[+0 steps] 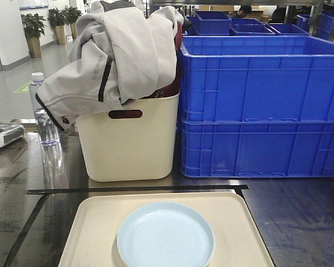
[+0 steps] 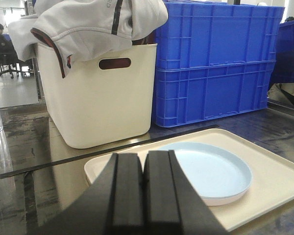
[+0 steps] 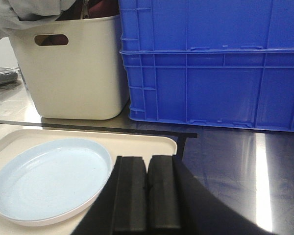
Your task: Grab plate from conveyor and place on tray
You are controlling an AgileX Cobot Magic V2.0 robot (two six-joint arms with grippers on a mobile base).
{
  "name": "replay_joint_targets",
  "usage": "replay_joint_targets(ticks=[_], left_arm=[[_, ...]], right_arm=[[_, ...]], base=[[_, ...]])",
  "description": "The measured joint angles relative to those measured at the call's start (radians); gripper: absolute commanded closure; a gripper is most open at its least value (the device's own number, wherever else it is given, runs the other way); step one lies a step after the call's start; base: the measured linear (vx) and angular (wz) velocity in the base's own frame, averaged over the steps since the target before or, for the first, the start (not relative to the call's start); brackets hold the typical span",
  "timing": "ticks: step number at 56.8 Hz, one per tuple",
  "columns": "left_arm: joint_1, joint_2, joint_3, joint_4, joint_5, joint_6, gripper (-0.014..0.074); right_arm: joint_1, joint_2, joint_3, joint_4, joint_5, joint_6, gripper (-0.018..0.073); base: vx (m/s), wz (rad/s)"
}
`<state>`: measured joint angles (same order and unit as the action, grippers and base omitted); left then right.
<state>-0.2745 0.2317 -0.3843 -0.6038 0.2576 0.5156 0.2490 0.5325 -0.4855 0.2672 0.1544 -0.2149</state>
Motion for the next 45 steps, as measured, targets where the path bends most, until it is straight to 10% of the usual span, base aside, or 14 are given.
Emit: replay_joint_targets(ticks=[13, 28, 45], left_arm=[[0.000, -0.007, 0.026, 0.125, -0.001, -0.036, 0.0599], [0.087, -0.187, 0.281, 0.609, -0.051, -0.516, 0.0599], [0.124, -0.239, 0.412, 0.665, -0.058, -0.566, 0.0599]], right_arm=[[0.000, 0.000, 0.000, 0.000, 0.000, 0.000, 0.0568], [0.000, 0.000, 0.000, 0.000, -0.001, 0.000, 0.0568], [0.000, -0.001, 0.000, 0.000, -0.002, 0.000, 0.0568]], base=[[0.00, 0.00], [0.00, 0.00], [0.00, 0.00]])
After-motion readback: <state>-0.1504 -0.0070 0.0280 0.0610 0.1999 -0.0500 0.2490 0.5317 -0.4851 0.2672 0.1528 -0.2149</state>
